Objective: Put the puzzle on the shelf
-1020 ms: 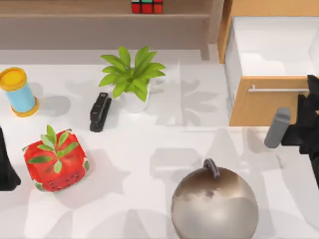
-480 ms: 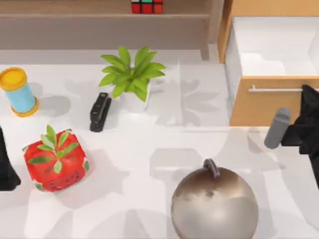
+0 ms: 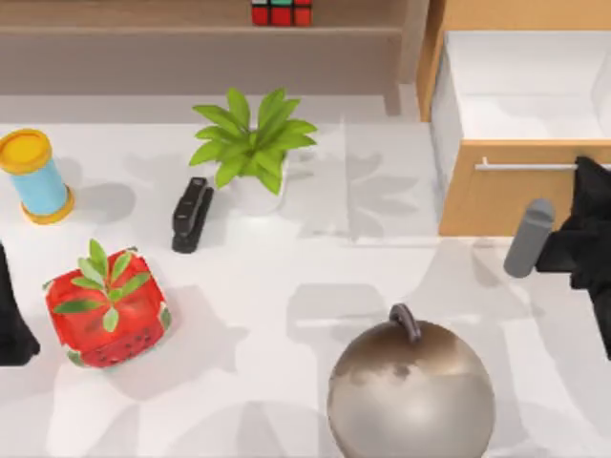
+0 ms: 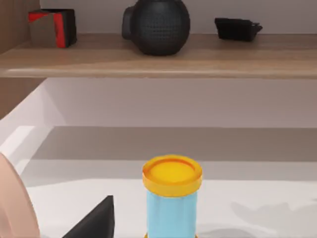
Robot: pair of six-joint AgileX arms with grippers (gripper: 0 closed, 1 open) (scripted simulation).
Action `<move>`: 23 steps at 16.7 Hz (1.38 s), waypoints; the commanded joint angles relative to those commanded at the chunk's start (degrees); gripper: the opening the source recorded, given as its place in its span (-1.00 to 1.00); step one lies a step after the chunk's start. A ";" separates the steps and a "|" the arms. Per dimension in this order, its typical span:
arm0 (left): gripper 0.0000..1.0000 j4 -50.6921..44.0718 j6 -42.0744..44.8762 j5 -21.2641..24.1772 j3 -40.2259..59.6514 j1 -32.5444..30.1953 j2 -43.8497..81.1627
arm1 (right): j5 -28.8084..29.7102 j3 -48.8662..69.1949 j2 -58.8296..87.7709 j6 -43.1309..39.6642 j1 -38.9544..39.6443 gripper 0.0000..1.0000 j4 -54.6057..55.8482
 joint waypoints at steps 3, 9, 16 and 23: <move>1.00 0.00 0.00 0.00 0.00 0.00 0.00 | -1.40 5.10 1.58 -0.04 -1.43 -1.00 -3.47; 1.00 0.00 0.00 0.00 0.00 0.00 0.00 | -3.43 12.26 3.78 -0.05 -3.48 -1.00 -8.45; 1.00 0.00 0.00 0.00 0.00 0.00 0.00 | -3.91 15.58 5.09 0.07 -3.90 -1.00 -10.58; 1.00 0.00 0.00 0.00 0.00 0.00 0.00 | -5.88 26.94 9.60 0.01 -5.94 -1.00 -17.38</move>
